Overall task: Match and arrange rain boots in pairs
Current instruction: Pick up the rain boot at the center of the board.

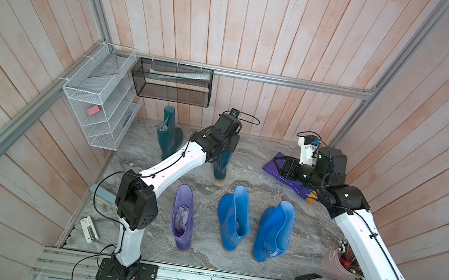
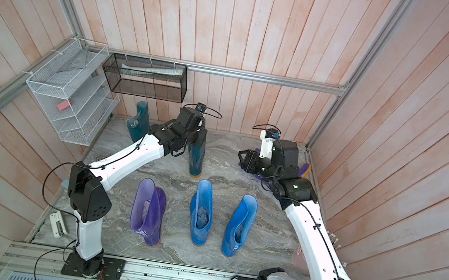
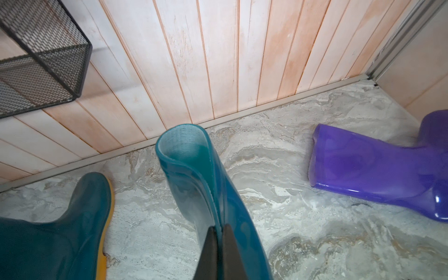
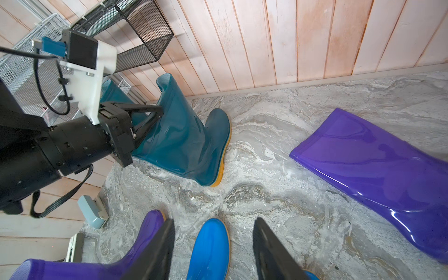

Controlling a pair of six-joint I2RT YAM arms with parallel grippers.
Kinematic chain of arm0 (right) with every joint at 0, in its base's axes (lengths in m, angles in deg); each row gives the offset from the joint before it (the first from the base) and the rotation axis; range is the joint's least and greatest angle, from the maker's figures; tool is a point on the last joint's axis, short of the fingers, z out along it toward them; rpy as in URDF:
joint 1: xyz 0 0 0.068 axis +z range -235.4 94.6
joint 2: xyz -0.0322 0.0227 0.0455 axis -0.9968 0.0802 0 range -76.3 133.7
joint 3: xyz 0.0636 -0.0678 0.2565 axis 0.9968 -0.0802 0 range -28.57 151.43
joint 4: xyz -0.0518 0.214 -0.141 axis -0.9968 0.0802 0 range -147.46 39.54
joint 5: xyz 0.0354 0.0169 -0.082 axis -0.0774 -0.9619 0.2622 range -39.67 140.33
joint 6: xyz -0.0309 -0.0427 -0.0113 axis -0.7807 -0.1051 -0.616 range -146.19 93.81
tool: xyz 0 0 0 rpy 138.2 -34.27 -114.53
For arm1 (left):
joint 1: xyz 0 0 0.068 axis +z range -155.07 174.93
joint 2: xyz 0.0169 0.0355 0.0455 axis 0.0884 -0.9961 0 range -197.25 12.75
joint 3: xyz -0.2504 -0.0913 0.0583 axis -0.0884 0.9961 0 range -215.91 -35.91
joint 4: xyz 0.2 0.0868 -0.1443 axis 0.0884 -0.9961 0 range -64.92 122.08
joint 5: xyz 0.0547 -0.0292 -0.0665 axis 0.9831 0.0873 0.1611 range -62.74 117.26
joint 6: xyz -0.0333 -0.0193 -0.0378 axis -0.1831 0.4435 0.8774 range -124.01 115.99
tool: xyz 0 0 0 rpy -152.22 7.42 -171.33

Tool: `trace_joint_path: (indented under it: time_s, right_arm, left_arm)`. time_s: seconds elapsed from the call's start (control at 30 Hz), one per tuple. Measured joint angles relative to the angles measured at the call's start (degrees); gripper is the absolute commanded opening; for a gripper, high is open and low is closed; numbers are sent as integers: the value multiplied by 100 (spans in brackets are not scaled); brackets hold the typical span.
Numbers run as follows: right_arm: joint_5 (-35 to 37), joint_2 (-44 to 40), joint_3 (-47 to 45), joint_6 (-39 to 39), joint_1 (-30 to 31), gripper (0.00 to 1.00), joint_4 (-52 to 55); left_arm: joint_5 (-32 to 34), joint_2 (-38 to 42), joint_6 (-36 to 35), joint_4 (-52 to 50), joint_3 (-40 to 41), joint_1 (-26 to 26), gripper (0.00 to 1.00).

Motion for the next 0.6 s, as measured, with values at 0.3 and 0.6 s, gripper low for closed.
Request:
trace_joint_path:
  time_s: [0.3, 0.6]
  right_arm:
    - [-2, -33, -157, 0, 0, 53, -35]
    - [-2, -33, -157, 2, 0, 52, -39]
  left_arm:
    - [-184, 59, -214, -2, 0, 411, 0]
    - [-155, 133, -708, -109, 0, 638, 0]
